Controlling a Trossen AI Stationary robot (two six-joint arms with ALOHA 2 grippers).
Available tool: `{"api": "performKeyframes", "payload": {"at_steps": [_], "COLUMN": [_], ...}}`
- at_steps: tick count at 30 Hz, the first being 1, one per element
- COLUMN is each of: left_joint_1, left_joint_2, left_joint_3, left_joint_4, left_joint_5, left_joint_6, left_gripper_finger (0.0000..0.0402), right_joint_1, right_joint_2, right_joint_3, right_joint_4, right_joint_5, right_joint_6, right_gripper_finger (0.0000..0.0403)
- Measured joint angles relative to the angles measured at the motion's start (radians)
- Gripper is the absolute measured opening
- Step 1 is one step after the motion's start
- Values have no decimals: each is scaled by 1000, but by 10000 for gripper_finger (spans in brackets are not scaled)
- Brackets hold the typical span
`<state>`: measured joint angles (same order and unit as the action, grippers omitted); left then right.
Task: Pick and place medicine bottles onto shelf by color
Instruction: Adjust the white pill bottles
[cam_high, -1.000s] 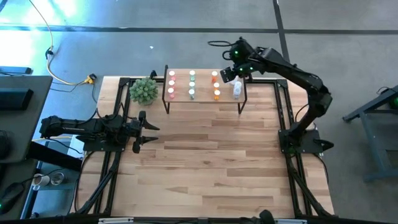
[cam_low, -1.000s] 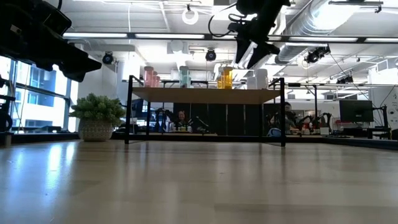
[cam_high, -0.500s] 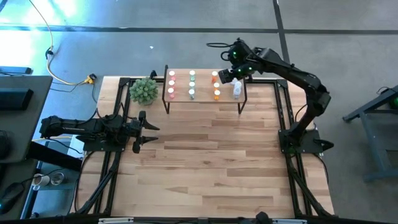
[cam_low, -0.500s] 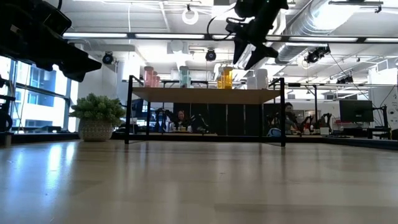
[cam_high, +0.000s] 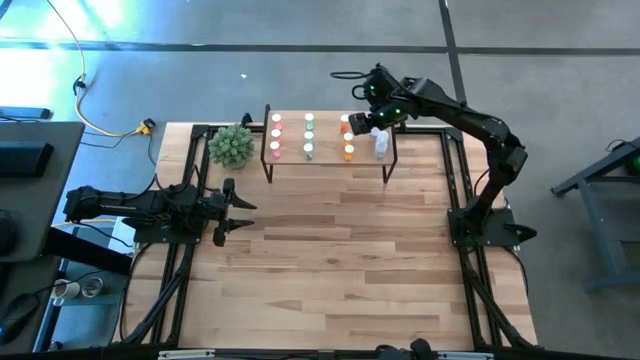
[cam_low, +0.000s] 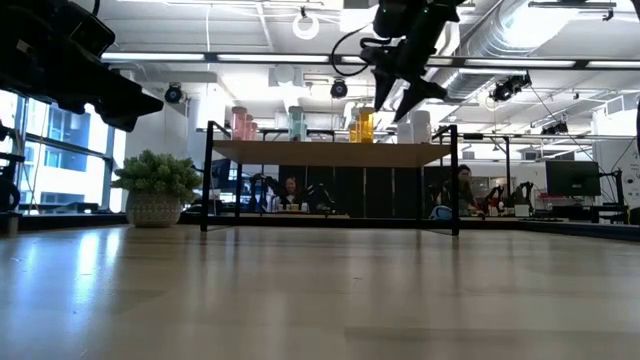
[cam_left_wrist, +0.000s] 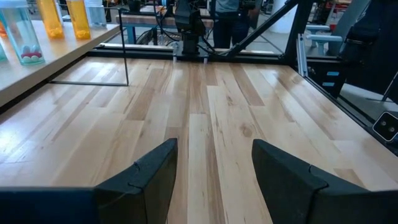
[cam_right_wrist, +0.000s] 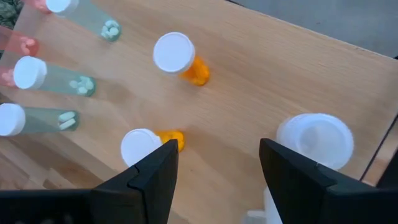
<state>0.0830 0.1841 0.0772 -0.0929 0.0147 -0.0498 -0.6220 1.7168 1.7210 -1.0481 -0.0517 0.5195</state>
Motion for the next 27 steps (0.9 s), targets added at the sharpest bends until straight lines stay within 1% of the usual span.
{"api": "performKeyframes", "payload": {"at_steps": [4,13,20,24,27], "left_joint_1": [0,0,0,0,0], "left_joint_2": [0,0,0,0,0], "left_joint_3": [0,0,0,0,0], "left_joint_4": [0,0,0,0,0], "left_joint_5": [0,0,0,0,0], "left_joint_6": [0,-1,0,0,0], "left_gripper_finger": [196,196,196,196,196], "right_joint_1": [0,0,1,10,12], "right_joint_2": [0,0,0,0,0], "right_joint_3": [0,0,0,0,0], "right_joint_4": [-6,-13,14,13,13], "right_joint_5": [24,25,23,73,74], "right_joint_6": [1,1,7,23,23], "right_gripper_finger": [216,216,216,216,216]}}
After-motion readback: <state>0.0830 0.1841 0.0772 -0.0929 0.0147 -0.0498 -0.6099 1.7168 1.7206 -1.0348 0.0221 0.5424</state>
